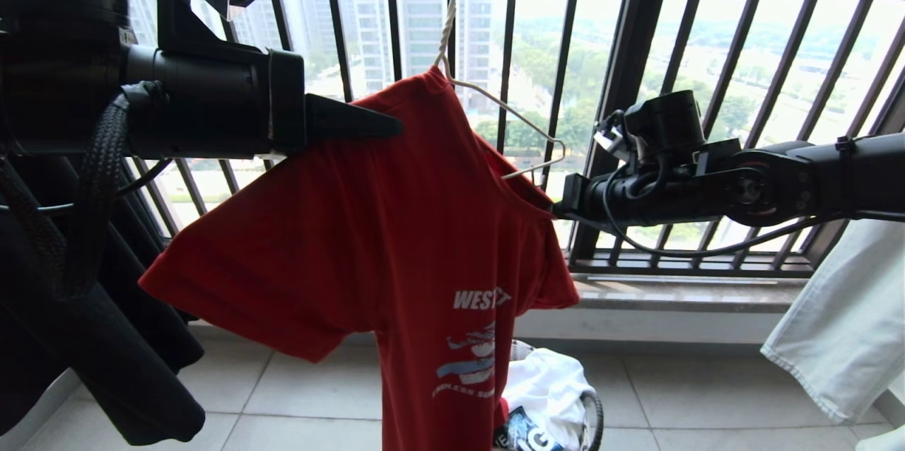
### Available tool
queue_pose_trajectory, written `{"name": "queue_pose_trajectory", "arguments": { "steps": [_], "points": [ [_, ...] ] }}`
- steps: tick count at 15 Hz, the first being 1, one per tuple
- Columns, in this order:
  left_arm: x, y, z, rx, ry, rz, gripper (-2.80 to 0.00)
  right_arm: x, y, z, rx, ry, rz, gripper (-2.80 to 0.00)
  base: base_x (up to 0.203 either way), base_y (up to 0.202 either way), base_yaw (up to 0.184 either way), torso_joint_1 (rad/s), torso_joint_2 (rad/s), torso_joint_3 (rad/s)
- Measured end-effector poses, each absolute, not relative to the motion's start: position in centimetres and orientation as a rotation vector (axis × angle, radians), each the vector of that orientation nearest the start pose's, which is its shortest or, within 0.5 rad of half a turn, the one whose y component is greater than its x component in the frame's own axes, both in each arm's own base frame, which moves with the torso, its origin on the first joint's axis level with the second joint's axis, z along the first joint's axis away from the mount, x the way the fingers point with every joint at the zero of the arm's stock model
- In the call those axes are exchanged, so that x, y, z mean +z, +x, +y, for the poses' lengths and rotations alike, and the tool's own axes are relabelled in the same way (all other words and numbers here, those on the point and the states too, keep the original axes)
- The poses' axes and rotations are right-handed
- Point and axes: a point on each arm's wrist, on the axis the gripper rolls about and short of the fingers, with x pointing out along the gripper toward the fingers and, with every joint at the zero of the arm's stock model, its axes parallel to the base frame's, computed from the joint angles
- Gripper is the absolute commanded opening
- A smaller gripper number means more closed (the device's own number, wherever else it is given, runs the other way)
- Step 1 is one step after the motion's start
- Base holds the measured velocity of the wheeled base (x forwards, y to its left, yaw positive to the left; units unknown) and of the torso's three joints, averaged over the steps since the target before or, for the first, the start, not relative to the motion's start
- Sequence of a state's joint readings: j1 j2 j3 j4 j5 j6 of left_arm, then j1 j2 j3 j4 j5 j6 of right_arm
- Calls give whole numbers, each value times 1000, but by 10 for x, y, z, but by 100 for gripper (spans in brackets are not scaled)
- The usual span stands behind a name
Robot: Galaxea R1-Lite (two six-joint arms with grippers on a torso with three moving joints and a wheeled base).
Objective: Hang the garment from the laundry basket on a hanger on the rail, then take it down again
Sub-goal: Hang the clothes on the clothes rack
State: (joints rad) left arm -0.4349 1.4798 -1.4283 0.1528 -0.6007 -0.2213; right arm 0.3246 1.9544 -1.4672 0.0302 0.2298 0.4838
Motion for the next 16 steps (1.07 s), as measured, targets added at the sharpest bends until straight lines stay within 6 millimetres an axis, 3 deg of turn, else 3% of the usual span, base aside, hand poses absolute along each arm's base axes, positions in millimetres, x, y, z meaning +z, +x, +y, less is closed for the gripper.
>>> {"name": "queue_pose_trajectory", "arguments": {
  "steps": [16],
  "points": [
    [335,230,-125,-1013,-210,362,-280,246,362,97,357,459,541,-280,0,0,0,0,0,0]
  ]
}}
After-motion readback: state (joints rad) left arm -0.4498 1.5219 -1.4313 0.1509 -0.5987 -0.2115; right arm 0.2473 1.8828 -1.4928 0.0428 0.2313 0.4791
